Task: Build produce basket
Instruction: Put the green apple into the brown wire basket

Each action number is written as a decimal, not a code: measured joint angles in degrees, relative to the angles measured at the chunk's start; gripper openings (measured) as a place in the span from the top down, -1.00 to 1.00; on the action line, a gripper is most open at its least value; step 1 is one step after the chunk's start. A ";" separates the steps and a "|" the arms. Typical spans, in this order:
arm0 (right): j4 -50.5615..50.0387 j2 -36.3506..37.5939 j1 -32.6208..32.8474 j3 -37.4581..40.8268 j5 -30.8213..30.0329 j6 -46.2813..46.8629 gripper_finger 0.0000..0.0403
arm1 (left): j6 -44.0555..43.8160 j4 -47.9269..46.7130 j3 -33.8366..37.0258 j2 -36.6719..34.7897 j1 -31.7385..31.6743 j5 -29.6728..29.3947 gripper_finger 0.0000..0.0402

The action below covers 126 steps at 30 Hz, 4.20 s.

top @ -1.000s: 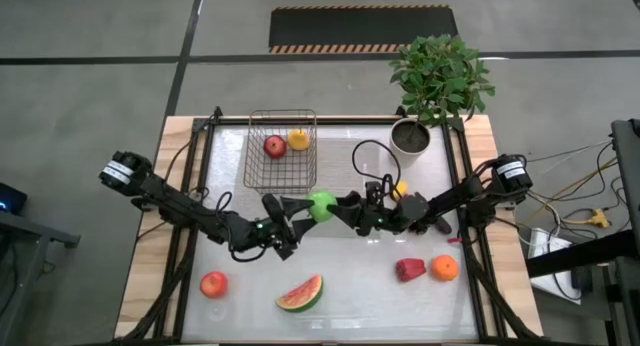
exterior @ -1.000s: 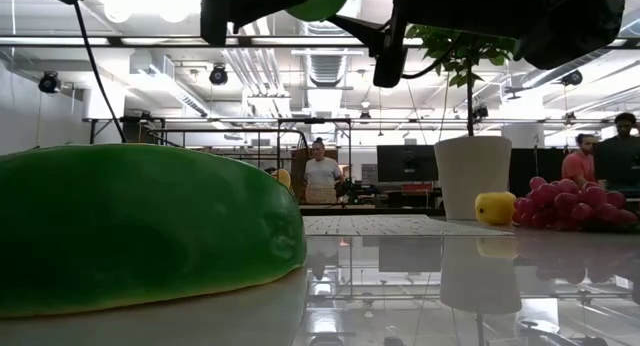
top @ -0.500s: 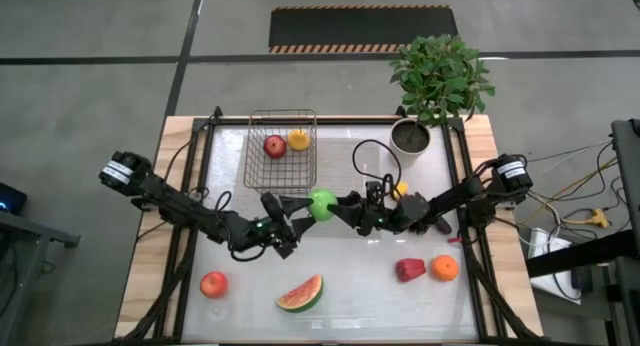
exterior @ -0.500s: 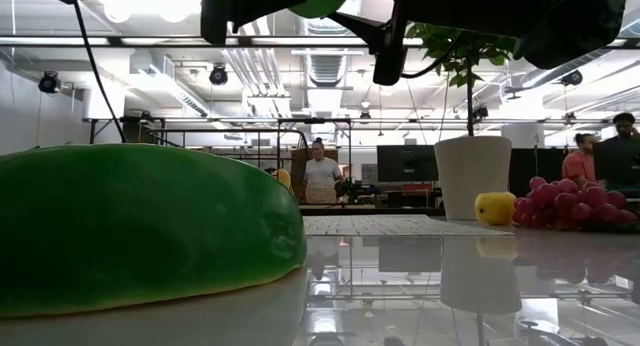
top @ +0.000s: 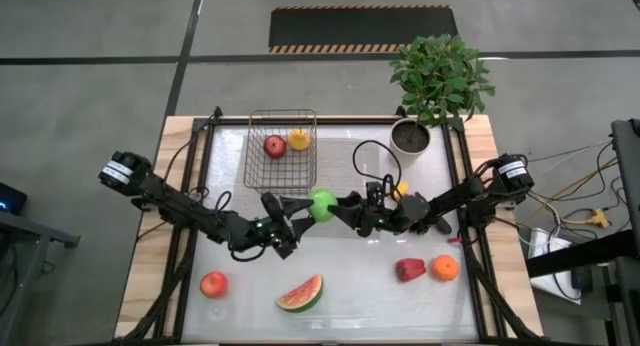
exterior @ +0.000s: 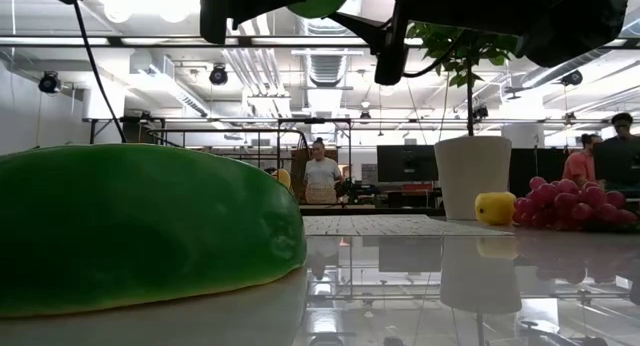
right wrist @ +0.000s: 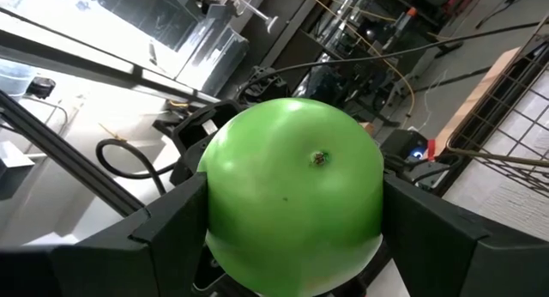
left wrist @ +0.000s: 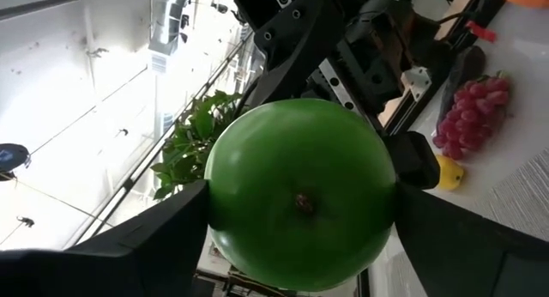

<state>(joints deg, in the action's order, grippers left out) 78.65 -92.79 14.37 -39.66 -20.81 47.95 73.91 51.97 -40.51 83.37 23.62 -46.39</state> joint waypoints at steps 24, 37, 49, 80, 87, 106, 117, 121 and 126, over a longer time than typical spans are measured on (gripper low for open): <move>-9.80 3.99 -0.37 0.09 -0.88 -6.01 -0.81 | -19.27 -0.99 0.13 0.13 0.46 -0.10 -0.58; -45.16 22.78 0.51 -0.50 -0.87 -15.10 -0.81 | -45.68 -27.23 -3.75 -8.40 -0.93 -7.96 -0.58; -63.59 28.99 4.73 -0.50 -1.19 -24.58 -0.81 | -77.98 -92.38 -25.06 -13.51 -22.70 21.53 -0.58; -70.48 19.17 6.38 -0.37 -1.73 -23.92 -0.82 | -67.12 -104.04 -34.51 10.68 -49.53 46.70 -0.58; -70.04 19.17 6.38 -0.37 -1.73 -23.92 -0.82 | -67.43 -101.53 -34.46 12.74 -49.53 46.68 -0.58; -68.95 19.17 6.38 -0.37 -1.76 -23.90 -0.82 | -67.36 -95.44 -34.44 17.87 -49.53 46.53 -0.58; -68.87 19.17 6.38 -0.37 -1.76 -22.93 -0.82 | -67.04 -92.69 -34.38 17.90 -49.51 46.31 -0.58; -68.81 19.17 6.38 -0.37 -1.76 -22.34 -0.81 | -67.00 -92.95 -34.34 17.90 -49.53 46.31 -0.58; -68.69 19.17 6.38 -0.37 -1.76 -22.30 -0.81 | -65.67 -93.99 -34.29 17.90 -49.51 46.33 -0.62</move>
<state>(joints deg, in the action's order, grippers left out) 9.96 -73.63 20.75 -40.03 -22.57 25.65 8.23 -42.02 -74.81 101.27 -25.90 -0.05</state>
